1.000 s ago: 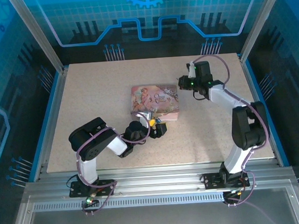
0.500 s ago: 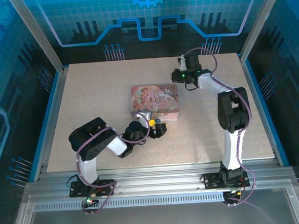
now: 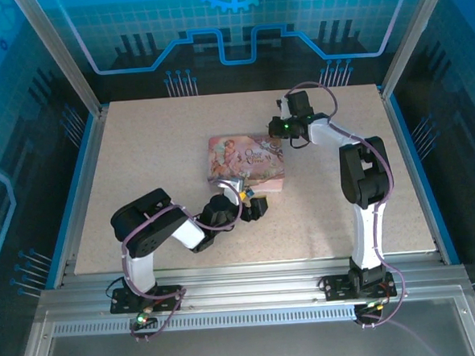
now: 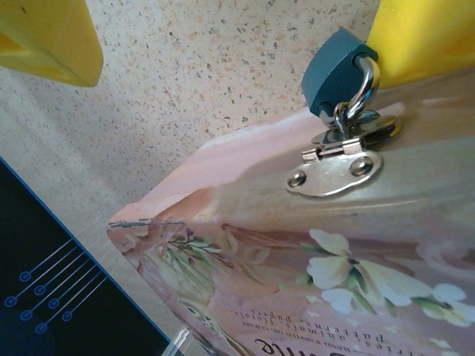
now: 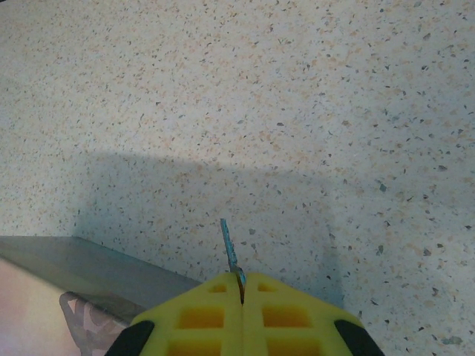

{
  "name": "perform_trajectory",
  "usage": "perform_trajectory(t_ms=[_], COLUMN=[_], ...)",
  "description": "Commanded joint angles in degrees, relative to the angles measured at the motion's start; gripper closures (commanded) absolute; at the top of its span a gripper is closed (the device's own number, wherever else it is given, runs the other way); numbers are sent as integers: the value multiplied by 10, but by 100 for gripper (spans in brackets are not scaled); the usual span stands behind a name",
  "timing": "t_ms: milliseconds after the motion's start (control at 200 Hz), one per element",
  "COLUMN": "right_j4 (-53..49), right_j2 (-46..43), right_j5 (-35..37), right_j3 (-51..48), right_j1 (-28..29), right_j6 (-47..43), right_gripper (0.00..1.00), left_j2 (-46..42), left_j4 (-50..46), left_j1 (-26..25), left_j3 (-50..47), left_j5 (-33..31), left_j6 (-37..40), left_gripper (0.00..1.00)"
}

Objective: Unlock the padlock with the key

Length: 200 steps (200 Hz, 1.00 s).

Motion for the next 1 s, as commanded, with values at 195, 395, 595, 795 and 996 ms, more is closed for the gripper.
perform_trajectory(t_ms=[195, 395, 595, 795, 996], right_j4=[-6, -8, -11, -11, -9], right_j2=[8, 7, 5, 6, 7], right_j5=[-1, 2, 4, 4, 4], right_j3=[-9, -12, -12, -12, -12], right_j1=[14, 18, 19, 21, 23], right_j6=[-12, -16, -19, -21, -20], right_gripper=[100, 100, 100, 100, 100], left_j2=[-46, -52, -43, -63, -74], left_j4=[5, -16, -19, -70, -140], left_j1=[46, 62, 71, 64, 35], left_j3=[-31, -31, -28, -24, 6], left_j5=[74, 94, 101, 58, -4], left_j6=[-64, -89, -108, -69, 2], left_gripper=[10, 10, 10, 10, 7])
